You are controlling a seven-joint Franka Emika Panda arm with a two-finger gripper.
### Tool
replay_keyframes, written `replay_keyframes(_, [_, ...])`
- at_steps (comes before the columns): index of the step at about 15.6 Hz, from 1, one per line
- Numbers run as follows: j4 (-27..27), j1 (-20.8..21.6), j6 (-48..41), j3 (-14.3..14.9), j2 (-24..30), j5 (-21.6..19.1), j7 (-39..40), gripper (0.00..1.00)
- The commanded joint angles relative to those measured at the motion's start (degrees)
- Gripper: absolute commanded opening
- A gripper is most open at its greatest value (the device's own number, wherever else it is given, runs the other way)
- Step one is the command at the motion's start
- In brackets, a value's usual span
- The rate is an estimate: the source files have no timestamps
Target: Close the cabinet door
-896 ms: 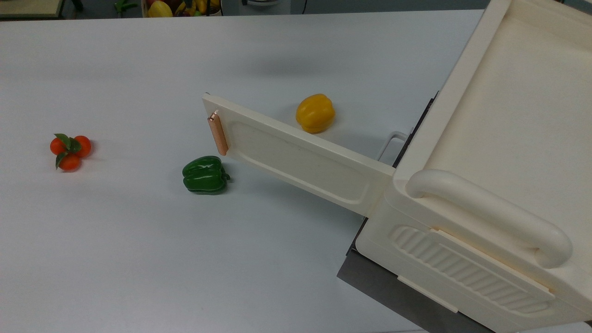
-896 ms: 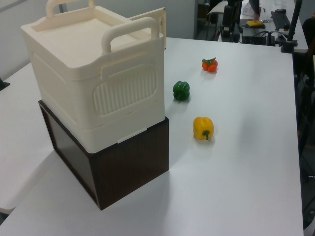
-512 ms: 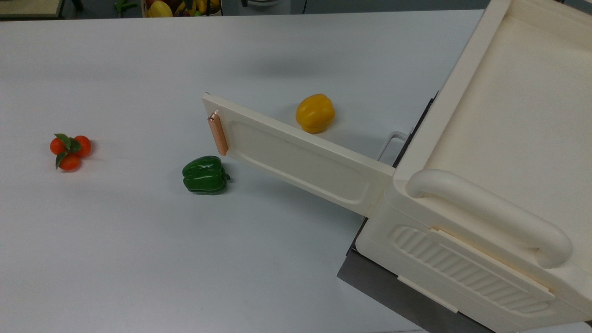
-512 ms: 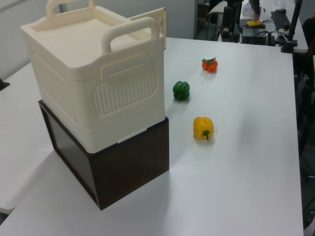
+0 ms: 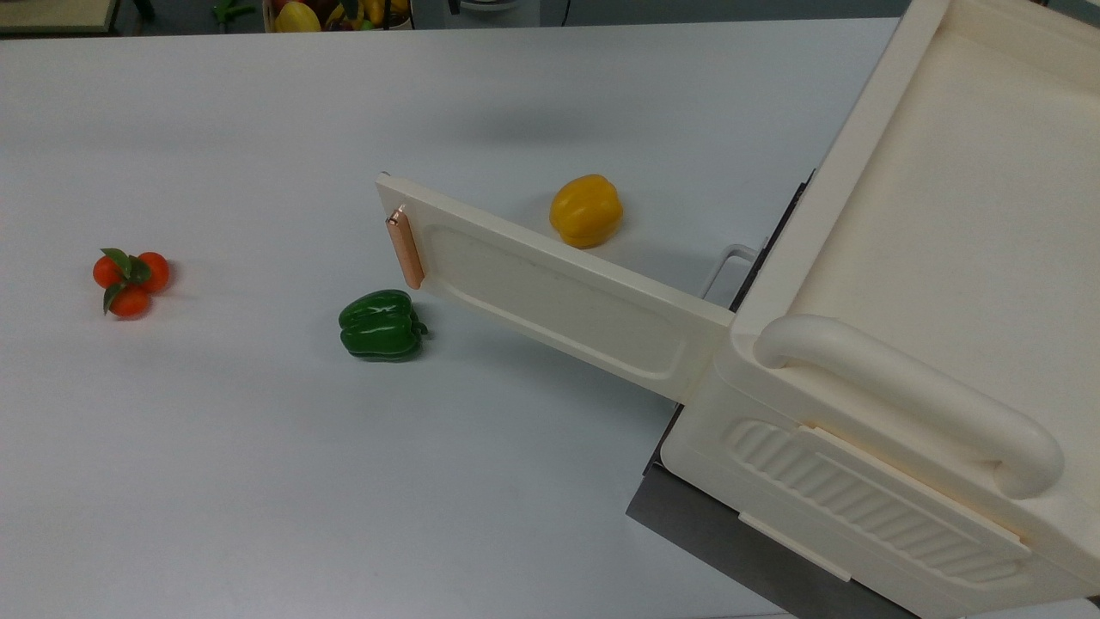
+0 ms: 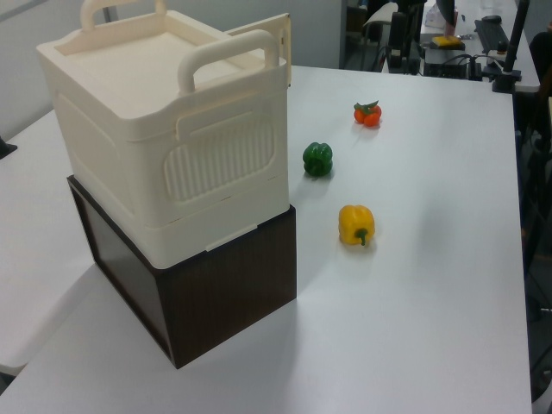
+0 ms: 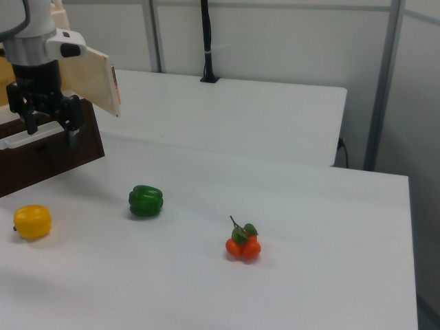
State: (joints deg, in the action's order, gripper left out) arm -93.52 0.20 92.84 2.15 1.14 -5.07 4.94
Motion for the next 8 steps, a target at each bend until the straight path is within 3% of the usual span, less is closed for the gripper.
replay_keyframes(1, [-0.17,0.68,1.29,0.04,0.17,1.20,-0.99,1.00])
replay_keyframes(6, [0.01,0.68,1.46,0.04,0.00,1.20,1.56,1.00])
replay_keyframes(8, [0.18,0.25,1.46,0.04,0.00,1.03,1.74,0.83])
